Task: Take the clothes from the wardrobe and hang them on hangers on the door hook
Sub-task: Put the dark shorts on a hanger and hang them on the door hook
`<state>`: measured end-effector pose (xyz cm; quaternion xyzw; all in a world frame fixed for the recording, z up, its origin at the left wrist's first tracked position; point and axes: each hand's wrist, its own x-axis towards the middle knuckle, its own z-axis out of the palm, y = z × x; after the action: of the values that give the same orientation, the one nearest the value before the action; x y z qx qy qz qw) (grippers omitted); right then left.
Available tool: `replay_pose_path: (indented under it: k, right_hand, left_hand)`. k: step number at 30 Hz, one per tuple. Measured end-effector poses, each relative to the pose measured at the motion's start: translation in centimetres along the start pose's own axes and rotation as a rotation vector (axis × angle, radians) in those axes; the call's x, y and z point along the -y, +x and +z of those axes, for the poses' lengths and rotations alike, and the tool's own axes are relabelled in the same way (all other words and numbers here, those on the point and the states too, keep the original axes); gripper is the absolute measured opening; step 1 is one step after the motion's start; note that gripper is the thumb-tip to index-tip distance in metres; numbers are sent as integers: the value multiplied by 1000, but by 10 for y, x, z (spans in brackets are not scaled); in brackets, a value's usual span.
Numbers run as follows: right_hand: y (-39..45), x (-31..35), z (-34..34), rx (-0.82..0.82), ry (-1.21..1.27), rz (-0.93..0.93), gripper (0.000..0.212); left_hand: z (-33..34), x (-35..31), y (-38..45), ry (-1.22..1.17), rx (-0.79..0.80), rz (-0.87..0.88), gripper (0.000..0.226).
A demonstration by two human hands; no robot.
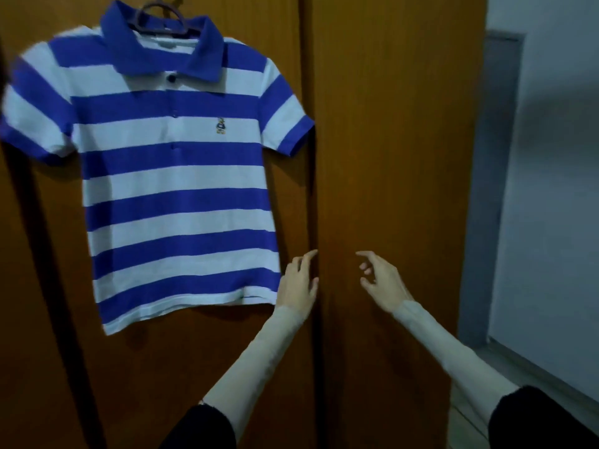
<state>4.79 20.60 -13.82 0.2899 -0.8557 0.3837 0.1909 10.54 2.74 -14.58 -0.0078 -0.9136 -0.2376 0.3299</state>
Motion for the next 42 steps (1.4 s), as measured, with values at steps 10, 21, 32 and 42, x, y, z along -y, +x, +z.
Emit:
replay_pose_path:
  k: [10,21,32,42]
  right_hand:
    - [-77,-135,-87,-9,-207,363,53]
    - [-198,-261,-200,-97,-341,858,50]
    - [-383,-293,-290,-178,-454,1337,43]
    - [-489,-319,-356,-99,-448,1419,39]
  left_hand:
    - [176,-111,-3,-222,342,139,56]
    - [354,-270,-30,-525,787,372,52]
    - [445,-407,-154,-689,1122,544,50]
    - [481,-487,-254,-654,1206,547,47]
